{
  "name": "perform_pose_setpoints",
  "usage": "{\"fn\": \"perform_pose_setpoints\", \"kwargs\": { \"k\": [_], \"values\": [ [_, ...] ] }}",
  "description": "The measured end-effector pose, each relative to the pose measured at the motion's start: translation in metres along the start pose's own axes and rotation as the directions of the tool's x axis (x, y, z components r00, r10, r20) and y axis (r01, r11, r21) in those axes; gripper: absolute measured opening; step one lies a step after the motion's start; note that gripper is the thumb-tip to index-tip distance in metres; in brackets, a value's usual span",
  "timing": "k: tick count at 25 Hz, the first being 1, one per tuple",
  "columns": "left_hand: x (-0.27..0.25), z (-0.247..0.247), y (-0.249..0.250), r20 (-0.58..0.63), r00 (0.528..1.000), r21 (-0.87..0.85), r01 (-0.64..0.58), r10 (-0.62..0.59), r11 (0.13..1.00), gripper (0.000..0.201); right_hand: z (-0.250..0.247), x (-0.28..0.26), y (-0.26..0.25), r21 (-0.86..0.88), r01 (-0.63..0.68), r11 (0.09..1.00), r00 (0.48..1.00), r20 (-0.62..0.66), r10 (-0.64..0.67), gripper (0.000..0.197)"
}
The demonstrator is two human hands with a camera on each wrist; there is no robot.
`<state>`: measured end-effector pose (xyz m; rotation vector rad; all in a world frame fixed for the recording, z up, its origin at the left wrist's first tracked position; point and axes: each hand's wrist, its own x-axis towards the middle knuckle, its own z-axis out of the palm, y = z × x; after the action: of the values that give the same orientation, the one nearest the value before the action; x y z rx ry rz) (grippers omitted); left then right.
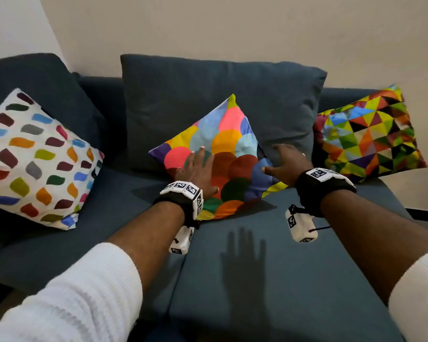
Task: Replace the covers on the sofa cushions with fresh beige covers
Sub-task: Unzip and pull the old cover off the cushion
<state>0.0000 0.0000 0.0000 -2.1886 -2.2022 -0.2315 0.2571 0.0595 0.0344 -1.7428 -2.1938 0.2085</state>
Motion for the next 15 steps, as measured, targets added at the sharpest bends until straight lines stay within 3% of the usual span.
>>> {"fn": "perform_pose_setpoints", "kwargs": {
  "k": [4,5,8,10,11,13,15],
  "values": [
    [0.024,0.040,-0.023,0.108,0.993,0.003,0.050,-0.050,0.999,0.111,0.040,0.056,-0.007,0.092,0.003,0.996,1.000,0.020,-0.005,0.052],
    [0.030,0.050,-0.028,0.115,0.992,-0.022,0.059,-0.056,0.998,0.114,0.053,0.071,-0.007,0.140,-0.015,0.990,1.000,-0.005,0.016,0.058],
    [0.042,0.069,-0.042,0.113,0.992,-0.138,0.080,-0.065,0.987,0.123,0.081,0.097,-0.004,0.336,-0.160,0.928,0.987,0.068,0.146,0.119],
    [0.040,0.079,-0.046,0.146,0.988,-0.214,0.090,-0.059,0.973,0.124,0.095,0.101,-0.001,0.316,-0.228,0.921,0.973,0.114,0.202,0.125],
    [0.037,0.082,-0.048,0.159,0.986,-0.239,0.087,-0.049,0.967,0.122,0.098,0.100,0.000,0.281,-0.232,0.931,0.972,0.105,0.210,0.111],
    [0.028,0.086,-0.053,0.193,0.981,-0.249,0.082,-0.033,0.965,0.120,0.095,0.086,-0.008,0.289,-0.195,0.937,0.981,0.078,0.180,0.061],
    [0.014,0.086,-0.056,0.249,0.968,-0.262,0.100,-0.033,0.960,0.119,0.086,0.065,-0.020,0.351,-0.124,0.928,0.992,0.044,0.116,0.039]
  ]
}}
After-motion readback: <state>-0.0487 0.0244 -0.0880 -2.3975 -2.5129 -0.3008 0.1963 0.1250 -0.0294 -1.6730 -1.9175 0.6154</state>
